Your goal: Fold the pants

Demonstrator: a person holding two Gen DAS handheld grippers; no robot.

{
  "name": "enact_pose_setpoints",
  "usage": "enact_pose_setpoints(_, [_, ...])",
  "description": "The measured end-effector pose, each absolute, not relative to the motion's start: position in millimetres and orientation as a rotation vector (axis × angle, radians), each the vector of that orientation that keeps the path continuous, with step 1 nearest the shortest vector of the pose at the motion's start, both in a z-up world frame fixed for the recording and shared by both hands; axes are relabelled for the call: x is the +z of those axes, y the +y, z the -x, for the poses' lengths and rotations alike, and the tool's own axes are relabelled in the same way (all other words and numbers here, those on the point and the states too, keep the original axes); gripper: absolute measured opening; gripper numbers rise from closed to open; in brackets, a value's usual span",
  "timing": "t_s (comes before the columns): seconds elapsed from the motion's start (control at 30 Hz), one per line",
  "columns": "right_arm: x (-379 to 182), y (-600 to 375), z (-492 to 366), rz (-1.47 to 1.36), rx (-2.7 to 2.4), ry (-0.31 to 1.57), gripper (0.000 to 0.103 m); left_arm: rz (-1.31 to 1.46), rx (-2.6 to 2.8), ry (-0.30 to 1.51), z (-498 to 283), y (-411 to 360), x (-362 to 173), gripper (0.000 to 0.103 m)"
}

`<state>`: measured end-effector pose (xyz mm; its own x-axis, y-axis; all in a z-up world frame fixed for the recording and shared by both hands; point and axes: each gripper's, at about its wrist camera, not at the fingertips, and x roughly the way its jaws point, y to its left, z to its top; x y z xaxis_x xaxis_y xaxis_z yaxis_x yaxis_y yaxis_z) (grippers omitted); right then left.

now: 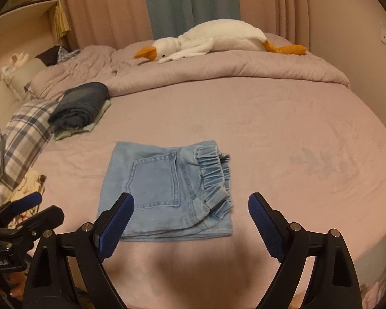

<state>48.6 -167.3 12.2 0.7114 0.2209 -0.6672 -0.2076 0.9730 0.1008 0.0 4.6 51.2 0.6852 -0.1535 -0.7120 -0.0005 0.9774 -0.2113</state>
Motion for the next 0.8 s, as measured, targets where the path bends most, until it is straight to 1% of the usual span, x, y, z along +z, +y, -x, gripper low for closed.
enact_pose_setpoints(0.8, [12.2, -163.7, -46.4, -0.026, 0.239, 0.745, 0.09, 0.189, -0.058, 0.831, 2.7, -0.8, 46.8, 0.102])
